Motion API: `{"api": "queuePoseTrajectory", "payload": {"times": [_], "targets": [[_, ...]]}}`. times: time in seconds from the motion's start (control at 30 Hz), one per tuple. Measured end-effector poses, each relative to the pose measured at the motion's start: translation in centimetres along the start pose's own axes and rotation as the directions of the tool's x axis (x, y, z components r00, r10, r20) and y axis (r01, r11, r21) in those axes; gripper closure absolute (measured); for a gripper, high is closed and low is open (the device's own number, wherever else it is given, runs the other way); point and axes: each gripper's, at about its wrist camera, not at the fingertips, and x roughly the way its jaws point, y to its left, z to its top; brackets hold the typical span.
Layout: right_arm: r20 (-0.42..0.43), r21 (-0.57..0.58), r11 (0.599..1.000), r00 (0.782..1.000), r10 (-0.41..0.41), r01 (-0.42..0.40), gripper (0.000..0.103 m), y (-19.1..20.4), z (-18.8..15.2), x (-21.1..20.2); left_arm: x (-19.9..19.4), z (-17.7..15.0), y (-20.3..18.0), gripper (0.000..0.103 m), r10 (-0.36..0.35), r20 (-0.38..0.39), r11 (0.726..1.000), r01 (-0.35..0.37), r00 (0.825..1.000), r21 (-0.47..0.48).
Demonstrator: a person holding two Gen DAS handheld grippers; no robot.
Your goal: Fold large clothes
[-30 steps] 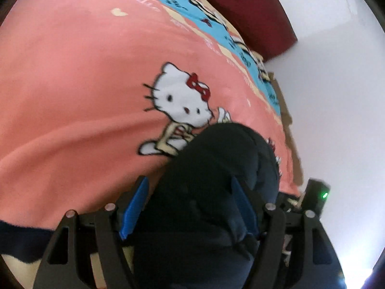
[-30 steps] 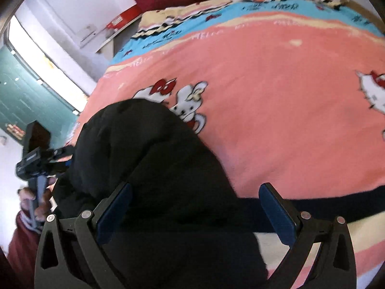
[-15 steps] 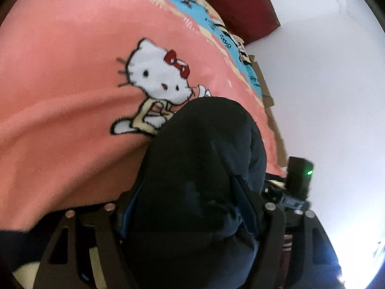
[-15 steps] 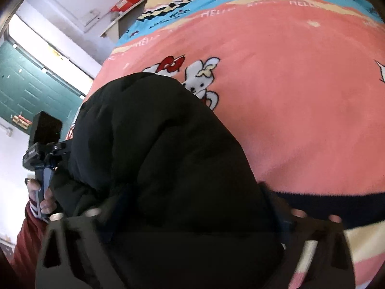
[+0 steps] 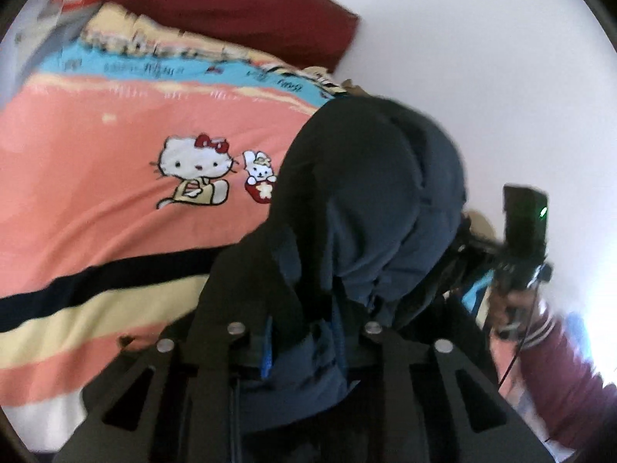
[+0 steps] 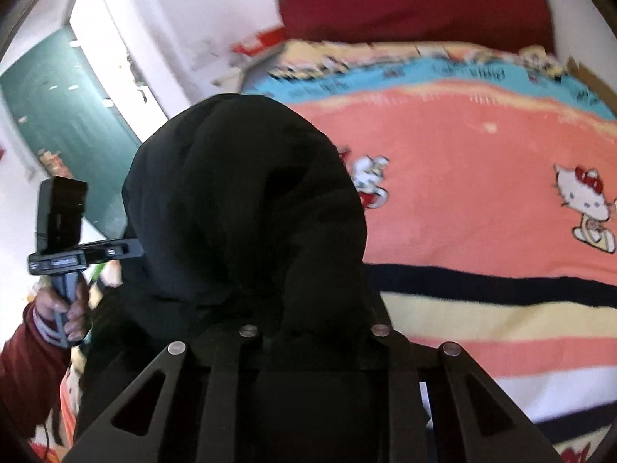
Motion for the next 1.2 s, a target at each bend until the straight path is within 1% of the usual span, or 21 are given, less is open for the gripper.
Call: {"api": "queuePoseTrajectory", "payload": {"times": [0.03, 0.1, 0.13, 0.17, 0.27, 0.33, 0.4, 0.5, 0.53, 0.6, 0.63, 0.7, 0.73, 0.77, 0.83, 0.9, 0.97, 1.03, 1.1, 1.17, 1.2], "targets": [[0.020, -0.018, 1.000, 1.000, 0.004, -0.004, 0.080, 1.1, -1.0, -1.2, -1.1, -1.1, -0.9, 0.080, 0.029, 0.002, 0.999, -0.029, 1.000, 0.032], [0.035, -0.048, 0.999, 0.999, -0.006, 0.008, 0.080, 2.4, -3.3, -2.4, -2.2, -3.0, -1.4, 0.080, 0.045, 0.004, 0.998, -0.045, 0.999, 0.034], [0.035, -0.054, 0.998, 0.999, -0.016, 0.018, 0.079, 2.6, -4.4, -2.6, -2.5, -4.3, -1.5, 0.082, 0.074, -0.002, 0.996, -0.074, 0.997, 0.047], [0.023, -0.057, 0.998, 0.999, -0.039, 0.040, 0.079, 2.8, -5.9, -2.4, -2.3, -5.3, -1.5, 0.091, 0.094, -0.013, 0.995, -0.093, 0.996, 0.047], [-0.001, -0.022, 0.997, 0.997, -0.075, 0.075, 0.079, 2.4, -9.9, -1.3, -0.8, -9.7, -0.5, 0.094, 0.138, -0.075, 0.990, -0.140, 0.988, -0.012], [0.012, 0.014, 0.997, 0.997, -0.074, 0.074, 0.079, 2.1, -11.8, -0.8, 0.2, -12.1, -0.6, 0.096, 0.143, -0.099, 0.989, -0.146, 0.985, -0.026], [0.026, 0.009, 0.995, 0.995, -0.096, 0.096, 0.079, 2.4, -12.3, -0.8, 0.0, -13.1, -0.8, 0.099, 0.115, -0.082, 0.991, -0.120, 0.990, -0.059], [0.038, -0.038, 0.989, 0.990, -0.138, 0.140, 0.079, 3.3, -11.8, -0.5, -1.8, -12.4, -1.2, 0.099, 0.061, -0.021, 0.993, -0.063, 0.998, -0.097], [0.045, -0.052, 0.988, 0.989, -0.143, 0.146, 0.079, 3.4, -11.8, -0.7, -2.9, -11.8, -1.3, 0.098, 0.019, 0.012, 0.993, -0.018, 1.000, -0.113], [0.067, -0.100, 0.979, 0.983, -0.170, 0.176, 0.080, 4.3, -11.9, -0.8, -4.6, -10.3, -1.6, 0.098, -0.023, 0.063, 0.990, 0.031, 0.998, -0.135], [0.079, -0.126, 0.973, 0.979, -0.186, 0.195, 0.080, 4.6, -12.0, -0.8, -5.6, -9.2, -1.7, 0.093, -0.037, 0.099, 0.989, 0.050, 0.994, -0.137], [0.102, -0.159, 0.964, 0.974, -0.200, 0.214, 0.080, 5.3, -12.7, -1.0, -6.3, -6.6, -1.4, 0.093, -0.054, 0.139, 0.984, 0.076, 0.989, -0.160], [0.110, -0.164, 0.962, 0.973, -0.202, 0.219, 0.080, 5.3, -12.9, -1.1, -6.3, -5.4, -1.0, 0.089, -0.055, 0.142, 0.980, 0.081, 0.988, -0.180], [0.118, -0.169, 0.960, 0.972, -0.205, 0.223, 0.080, 5.4, -13.0, -1.2, -5.8, -3.8, -0.5, 0.082, -0.057, 0.142, 0.976, 0.085, 0.988, -0.201], [0.130, -0.183, 0.956, 0.969, -0.208, 0.230, 0.080, 5.4, -13.3, -1.4, -4.4, -1.0, -0.1, 0.072, -0.055, 0.136, 0.974, 0.084, 0.989, -0.212], [0.134, -0.196, 0.953, 0.969, -0.209, 0.233, 0.080, 5.6, -13.6, -1.5, -2.9, 1.3, 0.5, 0.070, -0.071, 0.127, 0.965, 0.100, 0.989, -0.242], [0.133, -0.209, 0.948, 0.968, -0.214, 0.238, 0.080, 5.9, -13.9, -1.5, -0.2, 3.9, 0.8, 0.070, -0.133, 0.104, 0.949, 0.157, 0.986, -0.273], [0.127, -0.215, 0.948, 0.969, -0.213, 0.237, 0.080, 5.7, -13.8, -1.3, 2.0, 4.6, -0.2, 0.070, -0.190, 0.044, 0.949, 0.195, 0.981, -0.249], [0.130, -0.201, 0.949, 0.967, -0.218, 0.242, 0.076, 5.5, -13.7, -1.6, 3.6, 3.9, -1.6, 0.070, -0.200, -0.022, 0.961, 0.192, 0.979, -0.200], [0.137, -0.174, 0.954, 0.966, -0.221, 0.243, 0.063, 5.4, -13.8, -2.2, 4.6, 1.4, -3.4, 0.070, -0.196, -0.097, 0.975, 0.183, 0.976, -0.127], [0.136, -0.153, 0.961, 0.969, -0.208, 0.228, 0.058, 5.1, -13.9, -2.8, 4.8, -0.3, -4.2, 0.070, -0.175, -0.130, 0.982, 0.164, 0.976, -0.088]]}}
